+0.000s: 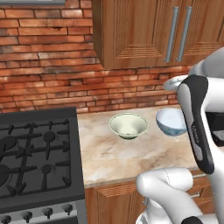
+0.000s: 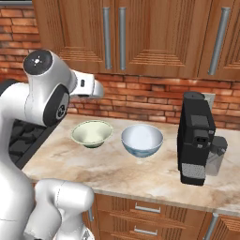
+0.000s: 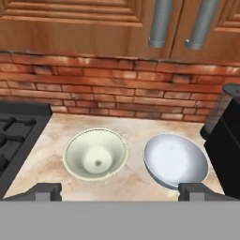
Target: Open the cabinet. Pick the bowls from the counter and place them in the cabinet. Then close the cabinet.
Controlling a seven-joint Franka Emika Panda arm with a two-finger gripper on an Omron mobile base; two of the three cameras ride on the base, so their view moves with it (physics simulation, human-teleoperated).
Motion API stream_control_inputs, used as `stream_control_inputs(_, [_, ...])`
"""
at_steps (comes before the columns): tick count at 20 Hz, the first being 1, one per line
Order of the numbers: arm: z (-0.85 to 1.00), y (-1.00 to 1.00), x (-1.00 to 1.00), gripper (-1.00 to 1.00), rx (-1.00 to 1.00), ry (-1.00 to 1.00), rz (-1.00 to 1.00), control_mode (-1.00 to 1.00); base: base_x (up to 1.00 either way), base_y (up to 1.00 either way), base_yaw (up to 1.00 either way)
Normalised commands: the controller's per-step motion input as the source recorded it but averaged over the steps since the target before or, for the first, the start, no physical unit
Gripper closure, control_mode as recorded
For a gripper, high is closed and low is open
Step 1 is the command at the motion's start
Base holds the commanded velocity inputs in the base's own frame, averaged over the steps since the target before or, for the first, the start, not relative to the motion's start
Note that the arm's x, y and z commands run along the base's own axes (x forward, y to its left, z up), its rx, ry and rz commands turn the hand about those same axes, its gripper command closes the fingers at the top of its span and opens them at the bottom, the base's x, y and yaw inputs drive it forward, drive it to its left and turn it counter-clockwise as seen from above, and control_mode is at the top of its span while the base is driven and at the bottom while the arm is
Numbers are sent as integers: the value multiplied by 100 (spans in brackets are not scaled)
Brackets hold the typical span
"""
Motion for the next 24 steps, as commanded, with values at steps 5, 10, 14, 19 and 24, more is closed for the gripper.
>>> stream_control_inputs(5, [37,-37,2,-100,6,0,0,-100,0,0,0])
stream_control_inputs(10, [22,-42,17,-100,1,0,0,-100,0,0,0])
stream_control_inputs(14, [28,-42,26,-100,0,0,0,-100,0,0,0])
stream_control_inputs(19, [11,-37,47,-100,0,0,0,-100,0,0,0])
stream_control_inputs(24, [4,-20,65,-100,-1,-1,4,-100,0,0,0])
